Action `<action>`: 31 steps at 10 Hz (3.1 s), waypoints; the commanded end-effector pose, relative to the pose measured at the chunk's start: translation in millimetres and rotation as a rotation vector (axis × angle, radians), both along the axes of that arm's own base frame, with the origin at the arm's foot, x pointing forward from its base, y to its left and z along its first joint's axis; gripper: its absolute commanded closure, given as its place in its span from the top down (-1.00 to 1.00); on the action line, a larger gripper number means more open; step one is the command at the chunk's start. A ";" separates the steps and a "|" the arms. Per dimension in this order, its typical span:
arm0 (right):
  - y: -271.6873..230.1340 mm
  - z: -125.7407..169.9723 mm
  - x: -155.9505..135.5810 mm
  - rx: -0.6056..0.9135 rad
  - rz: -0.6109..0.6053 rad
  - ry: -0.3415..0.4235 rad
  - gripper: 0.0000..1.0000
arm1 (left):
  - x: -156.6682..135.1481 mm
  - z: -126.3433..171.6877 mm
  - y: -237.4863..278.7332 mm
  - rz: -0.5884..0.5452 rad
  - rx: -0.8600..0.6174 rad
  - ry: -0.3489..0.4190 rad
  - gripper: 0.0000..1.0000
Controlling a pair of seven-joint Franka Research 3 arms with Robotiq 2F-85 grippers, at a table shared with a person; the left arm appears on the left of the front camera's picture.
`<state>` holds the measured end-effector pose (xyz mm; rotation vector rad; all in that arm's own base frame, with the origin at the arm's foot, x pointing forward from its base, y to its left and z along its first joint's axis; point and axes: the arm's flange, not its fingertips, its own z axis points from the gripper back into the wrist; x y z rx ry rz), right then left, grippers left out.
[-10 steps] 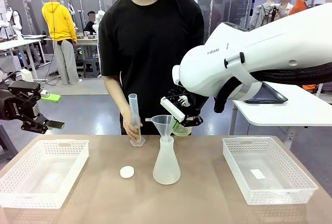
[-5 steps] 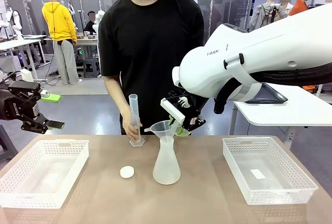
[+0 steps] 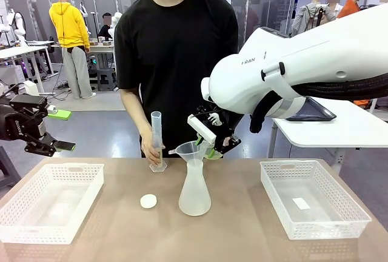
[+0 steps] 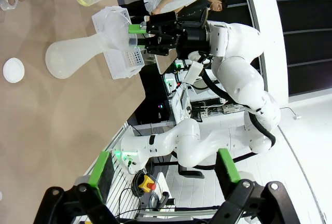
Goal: Prepare the solutions needed for the experiment.
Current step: Once the solution is in the Big flask , pick up the Plastic Funnel and place it back into the right Organizing basket.
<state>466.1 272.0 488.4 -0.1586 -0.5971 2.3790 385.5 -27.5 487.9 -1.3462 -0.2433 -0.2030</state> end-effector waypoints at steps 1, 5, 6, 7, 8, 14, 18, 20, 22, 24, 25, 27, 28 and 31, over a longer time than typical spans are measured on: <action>-0.6 0.6 0.5 0.003 -0.001 -0.002 0.01 | 0.0 2.6 -0.4 -0.005 -0.017 -0.005 1.00; -0.6 0.6 0.5 0.003 -0.001 -0.002 0.01 | 0.0 2.6 -0.4 -0.005 -0.017 -0.005 1.00; -0.4 0.0 0.3 0.000 -0.001 0.000 0.01 | 0.0 2.6 -0.4 -0.005 -0.017 -0.005 1.00; 1.5 20.0 -14.7 0.008 -0.011 -0.078 0.01 | 0.0 2.6 -0.4 -0.005 -0.017 -0.005 1.00; -0.3 34.4 -22.6 0.019 -0.005 -0.105 0.01 | 0.0 2.6 -0.4 -0.005 -0.017 -0.005 1.00; -70.5 108.3 -58.2 -0.094 -0.121 -0.226 0.01 | 0.0 2.6 -0.4 -0.005 -0.017 -0.005 1.00; -157.1 121.8 -75.3 -0.173 -0.169 -0.182 0.01 | 0.0 2.6 -0.4 -0.005 -0.017 -0.005 1.00; -177.9 121.8 -77.7 -0.175 -0.199 -0.158 0.01 | 0.0 2.6 -0.4 -0.005 -0.017 -0.005 1.00; -176.0 124.2 -74.7 -0.167 -0.200 -0.161 0.01 | 0.0 2.6 -0.4 -0.005 -0.017 -0.005 1.00; -176.0 124.2 -74.7 -0.167 -0.200 -0.161 0.01 | 0.0 2.6 -0.4 -0.005 -0.017 -0.005 1.00; -176.0 124.2 -74.7 -0.167 -0.200 -0.161 0.01 | 0.0 2.6 -0.4 -0.005 -0.017 -0.005 1.00; -177.2 124.9 -76.0 -0.163 -0.198 -0.157 0.01 | 0.0 2.6 -0.4 -0.005 -0.017 -0.005 1.00; -194.4 108.3 -64.2 -0.036 -0.182 -0.103 0.01 | 0.0 2.6 -0.4 -0.005 -0.017 -0.005 1.00; -229.9 64.9 -69.7 0.154 -0.249 0.061 0.01 | 0.0 2.6 -0.4 -0.005 -0.017 -0.005 1.00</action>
